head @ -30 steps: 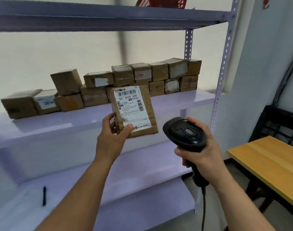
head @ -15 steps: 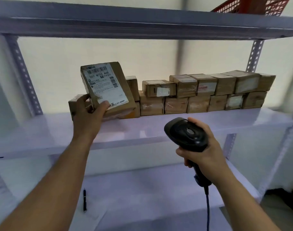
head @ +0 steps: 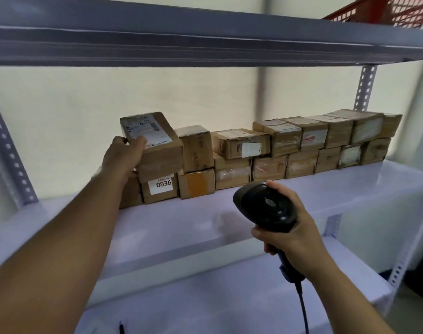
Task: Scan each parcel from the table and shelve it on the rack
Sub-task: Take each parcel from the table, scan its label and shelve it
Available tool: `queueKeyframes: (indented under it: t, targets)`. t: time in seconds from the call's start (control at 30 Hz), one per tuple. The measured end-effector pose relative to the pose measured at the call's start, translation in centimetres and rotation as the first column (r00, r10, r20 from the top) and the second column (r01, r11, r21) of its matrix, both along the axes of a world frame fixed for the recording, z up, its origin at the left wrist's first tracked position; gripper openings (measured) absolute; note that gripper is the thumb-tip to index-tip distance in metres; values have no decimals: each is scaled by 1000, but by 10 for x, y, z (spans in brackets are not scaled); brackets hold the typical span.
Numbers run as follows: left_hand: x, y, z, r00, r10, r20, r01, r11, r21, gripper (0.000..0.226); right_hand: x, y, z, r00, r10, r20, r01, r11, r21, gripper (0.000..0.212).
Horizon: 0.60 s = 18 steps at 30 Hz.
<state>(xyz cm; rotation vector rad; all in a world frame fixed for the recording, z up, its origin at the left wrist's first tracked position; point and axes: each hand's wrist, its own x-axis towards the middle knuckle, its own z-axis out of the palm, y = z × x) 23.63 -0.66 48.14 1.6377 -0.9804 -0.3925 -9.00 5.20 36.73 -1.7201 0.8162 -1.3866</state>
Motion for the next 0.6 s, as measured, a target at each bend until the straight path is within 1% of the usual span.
queueKeyframes:
  t: [0.07,0.2,0.27,0.47,0.53,0.6]
  targets:
    - [-1,-12,-2,998,-15,59,15,1000,11,67,3,-3,1,1000,-12,4,12,1000,-2,87]
    - [-3,-22,-11,983,-125,133,121,992,37,79,1,-6,1,1000,-25,6,25,1000,-5,87]
    - [-1,-24,-16,980,-135,148,130,991,39,82,0,-7,-1,1000,-31,-2,31,999,-7,86]
    - [9,-29,-31,982,-125,142,119,992,46,70,0,-8,-3,1000,-25,-16,25,1000,11,87]
    - [10,-28,-33,980,-124,157,118,992,50,69,0,-8,-2,1000,-16,-17,16,1000,7,87]
    - [8,-26,-35,980,-108,165,102,994,44,73,-1,-8,-1,1000,-4,-11,4,1000,6,86]
